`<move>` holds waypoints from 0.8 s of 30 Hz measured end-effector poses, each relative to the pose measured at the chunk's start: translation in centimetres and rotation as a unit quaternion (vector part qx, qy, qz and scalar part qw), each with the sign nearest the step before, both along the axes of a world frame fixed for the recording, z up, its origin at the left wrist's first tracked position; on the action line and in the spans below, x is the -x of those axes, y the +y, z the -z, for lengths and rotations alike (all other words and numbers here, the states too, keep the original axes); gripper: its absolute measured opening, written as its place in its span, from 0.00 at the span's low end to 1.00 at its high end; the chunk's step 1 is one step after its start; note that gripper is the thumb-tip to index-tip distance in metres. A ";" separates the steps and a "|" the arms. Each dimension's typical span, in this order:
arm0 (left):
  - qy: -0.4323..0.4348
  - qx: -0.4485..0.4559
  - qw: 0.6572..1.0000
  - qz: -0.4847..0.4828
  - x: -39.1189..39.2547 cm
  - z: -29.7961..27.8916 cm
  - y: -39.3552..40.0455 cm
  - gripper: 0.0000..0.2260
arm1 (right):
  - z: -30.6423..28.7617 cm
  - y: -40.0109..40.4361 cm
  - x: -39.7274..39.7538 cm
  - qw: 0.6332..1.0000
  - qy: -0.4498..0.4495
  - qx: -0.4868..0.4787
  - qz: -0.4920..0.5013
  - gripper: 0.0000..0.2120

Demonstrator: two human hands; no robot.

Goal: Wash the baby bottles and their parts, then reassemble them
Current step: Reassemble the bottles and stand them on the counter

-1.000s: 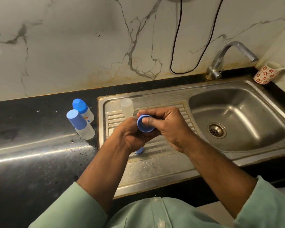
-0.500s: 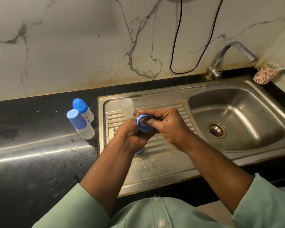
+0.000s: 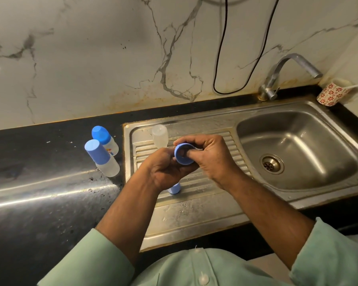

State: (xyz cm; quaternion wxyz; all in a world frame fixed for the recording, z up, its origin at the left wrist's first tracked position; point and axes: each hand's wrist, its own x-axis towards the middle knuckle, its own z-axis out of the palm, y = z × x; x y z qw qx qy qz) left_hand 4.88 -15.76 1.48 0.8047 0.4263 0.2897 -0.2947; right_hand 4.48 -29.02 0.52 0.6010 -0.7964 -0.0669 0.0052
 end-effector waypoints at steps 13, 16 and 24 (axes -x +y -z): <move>0.010 -0.006 1.000 -0.015 0.0 0.5 -0.6 0.11 | 0.5 0.4 0.3 0.999 -0.021 0.016 0.020 0.08; -0.023 -0.018 0.999 -0.022 0.0 0.7 -1.1 0.09 | 0.9 0.6 0.3 0.999 -0.014 -0.001 0.052 0.08; 0.034 -0.018 0.998 -0.051 -0.6 0.9 -0.9 0.10 | 0.7 -0.2 0.1 0.996 0.085 -0.023 -0.010 0.15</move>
